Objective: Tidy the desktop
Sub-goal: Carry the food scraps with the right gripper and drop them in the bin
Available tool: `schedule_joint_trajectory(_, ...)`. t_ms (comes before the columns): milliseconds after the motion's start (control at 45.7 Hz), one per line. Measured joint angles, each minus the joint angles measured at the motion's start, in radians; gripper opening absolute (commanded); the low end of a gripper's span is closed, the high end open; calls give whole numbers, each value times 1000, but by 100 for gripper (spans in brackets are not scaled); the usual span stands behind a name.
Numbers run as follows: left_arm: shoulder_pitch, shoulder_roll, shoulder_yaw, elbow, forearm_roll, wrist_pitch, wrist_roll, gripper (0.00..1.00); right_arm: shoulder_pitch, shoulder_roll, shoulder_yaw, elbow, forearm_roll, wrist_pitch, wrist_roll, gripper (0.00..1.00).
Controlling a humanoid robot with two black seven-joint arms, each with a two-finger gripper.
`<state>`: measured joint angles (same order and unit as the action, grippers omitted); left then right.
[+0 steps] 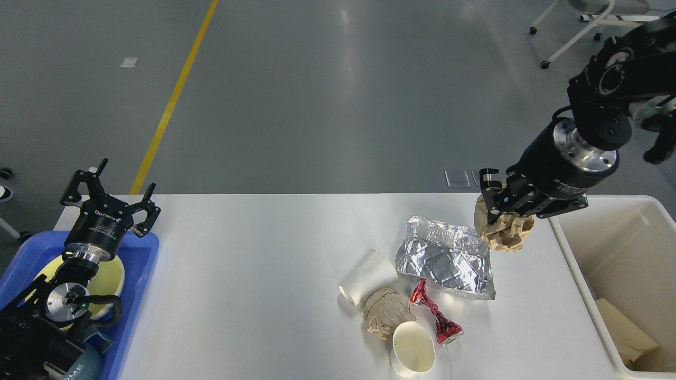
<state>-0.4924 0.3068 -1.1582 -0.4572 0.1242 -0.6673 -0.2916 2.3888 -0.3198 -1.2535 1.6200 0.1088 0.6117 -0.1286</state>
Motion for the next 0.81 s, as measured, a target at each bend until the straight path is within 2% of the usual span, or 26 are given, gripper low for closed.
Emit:
schedule_joint_trajectory(219,0,0,0,0,0,0,0,96,-67,-62,-98,-56,-1,-74,0,0)
schedule_joint_trajectory(459,0,0,0,0,0,0,0,96,-253,-259,-144,-250,-88,-105,-1,0)
schedule_joint_trajectory(678,0,0,0,0,0,0,0,96,-537,-433,-75,-522,-138,-131,-1,0)
schedule_joint_trajectory(809,0,0,0,0,0,0,0,96,-809,-469,94,-703,-139,-189,0,0)
